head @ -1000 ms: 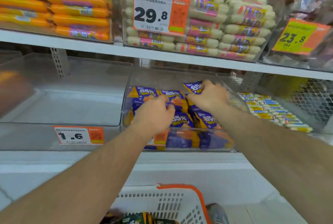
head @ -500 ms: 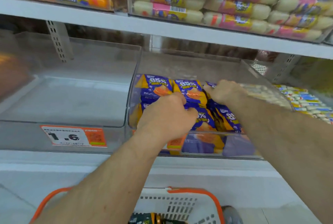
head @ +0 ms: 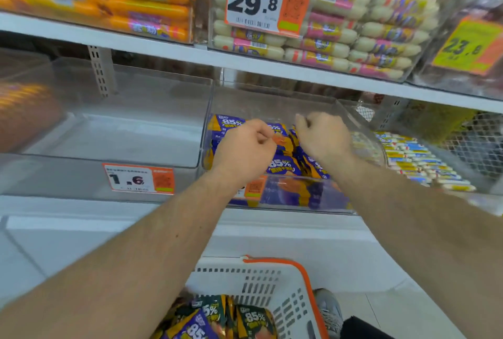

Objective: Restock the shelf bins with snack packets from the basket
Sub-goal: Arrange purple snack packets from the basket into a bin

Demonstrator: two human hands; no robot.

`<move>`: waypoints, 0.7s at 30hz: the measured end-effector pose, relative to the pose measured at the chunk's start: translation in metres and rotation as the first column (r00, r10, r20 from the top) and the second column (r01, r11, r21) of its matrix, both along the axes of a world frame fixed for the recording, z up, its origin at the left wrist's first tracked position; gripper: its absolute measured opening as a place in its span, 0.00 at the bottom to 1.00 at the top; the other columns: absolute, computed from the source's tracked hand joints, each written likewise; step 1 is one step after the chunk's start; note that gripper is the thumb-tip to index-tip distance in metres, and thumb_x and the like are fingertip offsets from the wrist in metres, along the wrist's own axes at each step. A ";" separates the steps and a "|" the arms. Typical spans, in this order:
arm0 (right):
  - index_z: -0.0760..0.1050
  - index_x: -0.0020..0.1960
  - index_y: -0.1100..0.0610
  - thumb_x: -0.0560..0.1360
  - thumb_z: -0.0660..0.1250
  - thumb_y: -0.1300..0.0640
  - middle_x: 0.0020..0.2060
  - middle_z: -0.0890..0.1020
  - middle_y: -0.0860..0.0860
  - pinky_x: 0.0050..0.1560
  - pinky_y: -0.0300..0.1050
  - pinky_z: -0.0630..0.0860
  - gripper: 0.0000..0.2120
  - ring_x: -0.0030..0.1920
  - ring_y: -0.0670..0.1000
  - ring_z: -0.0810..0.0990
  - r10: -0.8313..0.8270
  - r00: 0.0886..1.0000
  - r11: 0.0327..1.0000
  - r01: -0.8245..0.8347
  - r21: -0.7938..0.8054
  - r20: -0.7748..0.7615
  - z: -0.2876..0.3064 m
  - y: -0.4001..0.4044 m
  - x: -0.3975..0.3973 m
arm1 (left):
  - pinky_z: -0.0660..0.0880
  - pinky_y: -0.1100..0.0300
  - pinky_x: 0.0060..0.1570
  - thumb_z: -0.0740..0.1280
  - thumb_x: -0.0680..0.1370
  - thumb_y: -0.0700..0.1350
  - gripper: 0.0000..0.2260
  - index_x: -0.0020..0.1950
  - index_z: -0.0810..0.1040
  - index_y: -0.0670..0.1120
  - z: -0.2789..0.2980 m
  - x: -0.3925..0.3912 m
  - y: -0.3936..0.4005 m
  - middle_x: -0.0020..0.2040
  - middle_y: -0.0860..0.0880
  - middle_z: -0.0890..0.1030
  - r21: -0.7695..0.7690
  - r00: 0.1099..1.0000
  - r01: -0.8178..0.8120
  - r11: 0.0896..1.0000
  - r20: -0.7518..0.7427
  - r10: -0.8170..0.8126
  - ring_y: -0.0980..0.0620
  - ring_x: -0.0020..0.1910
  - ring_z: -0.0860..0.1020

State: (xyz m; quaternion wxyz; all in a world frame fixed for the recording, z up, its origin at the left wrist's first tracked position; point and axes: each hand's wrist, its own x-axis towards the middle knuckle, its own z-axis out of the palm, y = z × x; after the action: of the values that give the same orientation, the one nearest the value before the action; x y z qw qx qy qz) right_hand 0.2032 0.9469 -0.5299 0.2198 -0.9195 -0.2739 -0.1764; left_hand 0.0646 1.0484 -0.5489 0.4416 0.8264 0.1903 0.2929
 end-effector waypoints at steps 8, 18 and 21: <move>0.63 0.27 0.53 0.75 0.59 0.49 0.24 0.74 0.56 0.31 0.49 0.65 0.19 0.30 0.60 0.76 0.320 0.917 0.895 -0.374 0.243 0.237 -0.045 -0.010 -0.140 | 0.74 0.54 0.38 0.64 0.70 0.46 0.05 0.42 0.78 0.47 -0.055 -0.089 -0.042 0.36 0.49 0.81 -0.059 0.990 0.107 0.993 -0.084 -0.112 0.45 0.39 0.80; 0.61 0.27 0.53 0.79 0.62 0.52 0.26 0.66 0.49 0.35 0.46 0.65 0.23 0.32 0.55 0.71 0.367 0.810 0.900 -0.434 -0.047 -0.457 -0.211 -0.048 -0.211 | 0.60 0.55 0.34 0.63 0.76 0.39 0.08 0.38 0.71 0.37 -0.185 -0.183 -0.076 0.31 0.44 0.68 -0.261 0.822 0.097 0.960 -0.522 -0.226 0.48 0.31 0.63; 0.60 0.27 0.54 0.80 0.61 0.50 0.24 0.63 0.50 0.30 0.46 0.61 0.24 0.24 0.50 0.64 0.213 0.698 0.831 -0.497 -0.248 -0.684 -0.246 -0.069 -0.208 | 0.66 0.57 0.36 0.63 0.78 0.42 0.08 0.47 0.80 0.42 -0.209 -0.190 -0.082 0.39 0.48 0.76 -0.295 0.767 0.074 0.953 -0.593 -0.243 0.50 0.35 0.71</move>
State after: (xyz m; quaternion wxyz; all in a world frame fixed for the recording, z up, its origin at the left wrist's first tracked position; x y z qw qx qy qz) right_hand -0.0043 0.8778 -0.7759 0.1284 -0.8759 -0.3914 0.2513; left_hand -0.1253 0.9666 -0.7576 0.4793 0.8260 0.2902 -0.0622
